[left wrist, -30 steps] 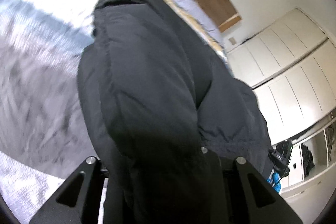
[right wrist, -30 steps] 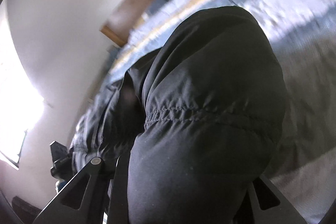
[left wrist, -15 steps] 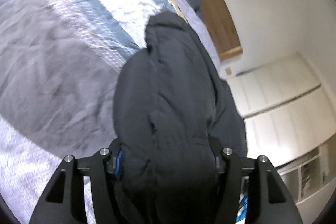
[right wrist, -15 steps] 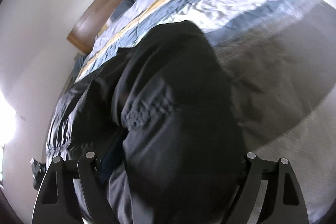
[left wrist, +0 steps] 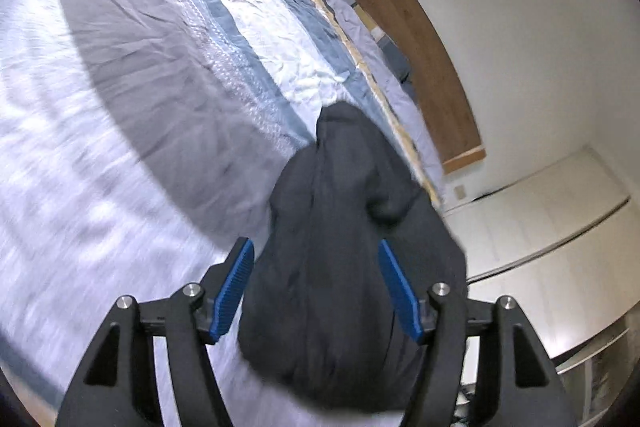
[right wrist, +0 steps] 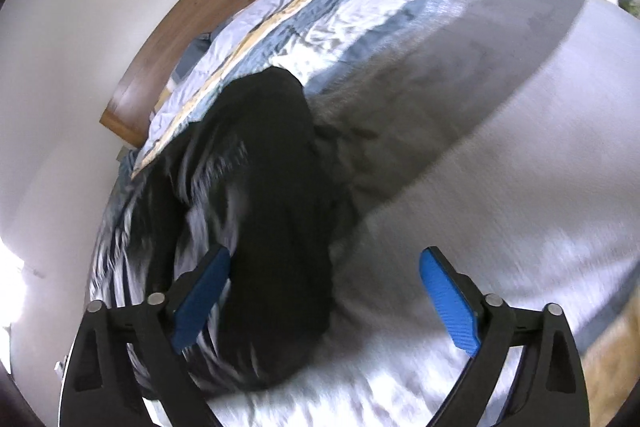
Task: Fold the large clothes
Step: 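Lower the coat onto the duvet and open both grippers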
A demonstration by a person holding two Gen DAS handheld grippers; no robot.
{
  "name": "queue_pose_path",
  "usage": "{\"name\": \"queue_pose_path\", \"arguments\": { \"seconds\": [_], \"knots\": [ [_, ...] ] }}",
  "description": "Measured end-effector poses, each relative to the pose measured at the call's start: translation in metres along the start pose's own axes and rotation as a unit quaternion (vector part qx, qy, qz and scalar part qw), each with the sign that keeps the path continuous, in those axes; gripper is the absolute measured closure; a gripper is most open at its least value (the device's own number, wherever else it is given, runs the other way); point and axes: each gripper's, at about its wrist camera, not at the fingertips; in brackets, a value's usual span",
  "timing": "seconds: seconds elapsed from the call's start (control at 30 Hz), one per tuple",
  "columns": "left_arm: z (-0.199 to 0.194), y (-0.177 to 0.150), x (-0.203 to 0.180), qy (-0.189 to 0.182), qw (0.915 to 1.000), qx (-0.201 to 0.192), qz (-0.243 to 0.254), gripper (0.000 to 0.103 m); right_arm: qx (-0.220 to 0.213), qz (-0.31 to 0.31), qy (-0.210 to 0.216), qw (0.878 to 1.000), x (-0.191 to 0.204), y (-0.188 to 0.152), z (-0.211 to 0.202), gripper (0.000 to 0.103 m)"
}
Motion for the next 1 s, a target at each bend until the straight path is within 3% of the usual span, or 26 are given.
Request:
{"name": "queue_pose_path", "arguments": {
  "seconds": [0.07, 0.27, 0.43, 0.7, 0.8, 1.0],
  "knots": [
    [-0.007, -0.023, -0.007, 0.030, 0.9993, 0.000, 0.021, 0.039, -0.003, -0.006, -0.014, 1.000, -0.002, -0.020, -0.006, 0.000],
    [-0.018, -0.103, -0.027, 0.115, 0.9887, -0.005, 0.096, 0.032, -0.023, -0.070, -0.056, 0.996, 0.013, -0.090, -0.024, 0.000],
    [-0.022, -0.165, -0.036, 0.181, 0.9710, -0.011, 0.156, 0.031, -0.068, -0.132, -0.076, 0.986, 0.030, -0.157, -0.043, 0.000],
    [-0.048, -0.233, -0.043, 0.248, 0.9429, -0.008, 0.222, 0.031, -0.097, -0.207, -0.086, 0.970, 0.055, -0.223, -0.075, 0.000],
    [-0.061, -0.252, -0.040, 0.256, 0.9385, -0.021, 0.231, 0.031, -0.110, -0.217, -0.078, 0.967, 0.059, -0.241, -0.084, 0.000],
    [-0.083, -0.283, -0.043, 0.279, 0.9219, -0.043, 0.265, 0.031, -0.121, -0.233, -0.079, 0.962, 0.064, -0.279, -0.100, 0.000]
  ]
}}
Point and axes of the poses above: each gripper's, at about its wrist camera, not at the fingertips, and z roughly the way its jaws point, x to its left, y to its top, and after that the axes turned 7 degrees about x, right-handed
